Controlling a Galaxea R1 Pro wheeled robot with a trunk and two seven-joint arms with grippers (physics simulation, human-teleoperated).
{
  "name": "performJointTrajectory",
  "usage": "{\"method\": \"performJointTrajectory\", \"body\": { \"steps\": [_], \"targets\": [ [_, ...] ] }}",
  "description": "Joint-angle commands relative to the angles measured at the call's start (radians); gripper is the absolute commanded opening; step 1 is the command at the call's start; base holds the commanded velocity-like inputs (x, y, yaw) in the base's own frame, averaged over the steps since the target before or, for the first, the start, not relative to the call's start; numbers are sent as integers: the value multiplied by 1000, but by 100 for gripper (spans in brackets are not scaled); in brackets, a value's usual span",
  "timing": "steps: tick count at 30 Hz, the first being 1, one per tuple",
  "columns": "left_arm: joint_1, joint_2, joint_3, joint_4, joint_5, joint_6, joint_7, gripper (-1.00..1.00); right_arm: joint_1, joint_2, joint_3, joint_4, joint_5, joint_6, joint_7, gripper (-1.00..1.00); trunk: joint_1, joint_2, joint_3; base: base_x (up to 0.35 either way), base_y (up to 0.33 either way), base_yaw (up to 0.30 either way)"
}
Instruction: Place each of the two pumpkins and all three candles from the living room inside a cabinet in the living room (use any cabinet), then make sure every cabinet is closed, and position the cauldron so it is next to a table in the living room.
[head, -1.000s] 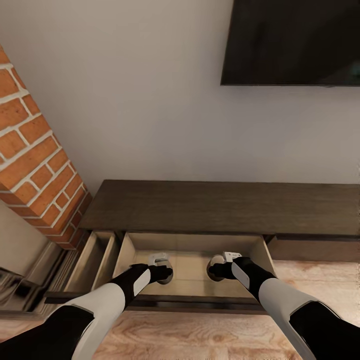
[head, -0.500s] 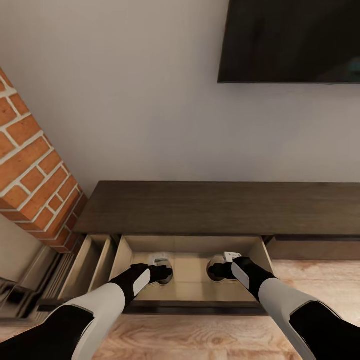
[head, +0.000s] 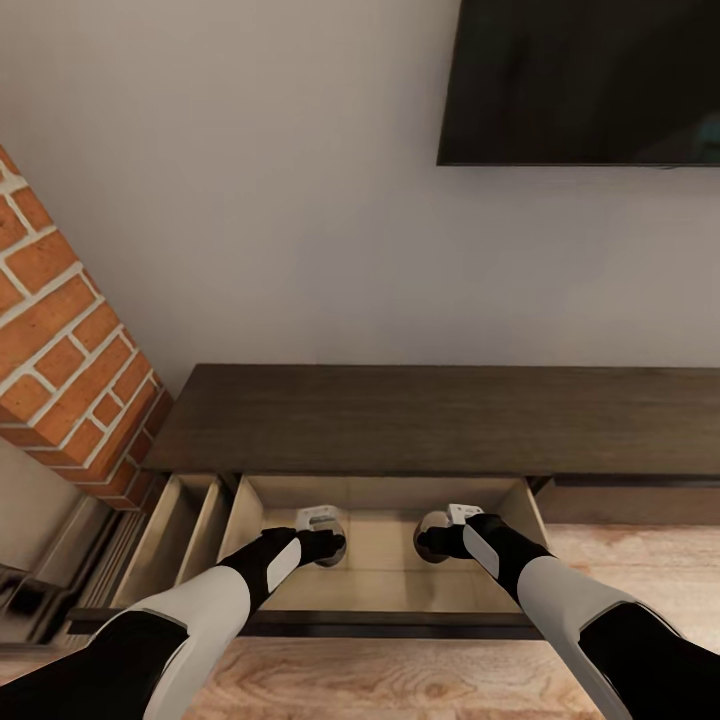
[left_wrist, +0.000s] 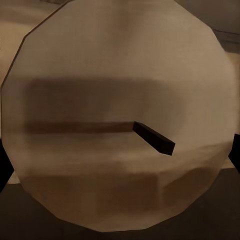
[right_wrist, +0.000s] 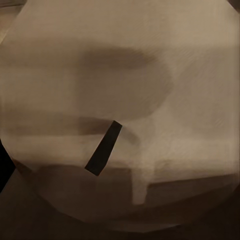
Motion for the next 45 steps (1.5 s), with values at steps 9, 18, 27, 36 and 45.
{"method": "performJointTrajectory", "body": {
  "steps": [9, 18, 27, 36, 45],
  "targets": [
    [0, 0, -2, 2, 4, -3, -1, -100, -1, 0, 0, 0, 4, 4, 3, -100, 34, -64, -29, 0, 0, 0],
    [0, 0, -2, 2, 4, -3, -1, -100, -1, 0, 0, 0, 4, 4, 3, -100, 46, -85, -38, 0, 0, 0],
    [0, 0, -2, 2, 4, -4, -1, -100, -1, 0, 0, 0, 4, 4, 3, -100, 73, -134, -60, 0, 0, 0],
    [0, 0, -2, 2, 4, -3, -1, -100, -1, 0, 0, 0, 4, 3, 3, -100, 73, -134, -60, 0, 0, 0],
    [0, 0, -3, 0, 3, -3, -2, -100, -1, 0, 0, -1, 4, 4, 3, 100, 73, -134, -60, 0, 0, 0]
  ]
}}
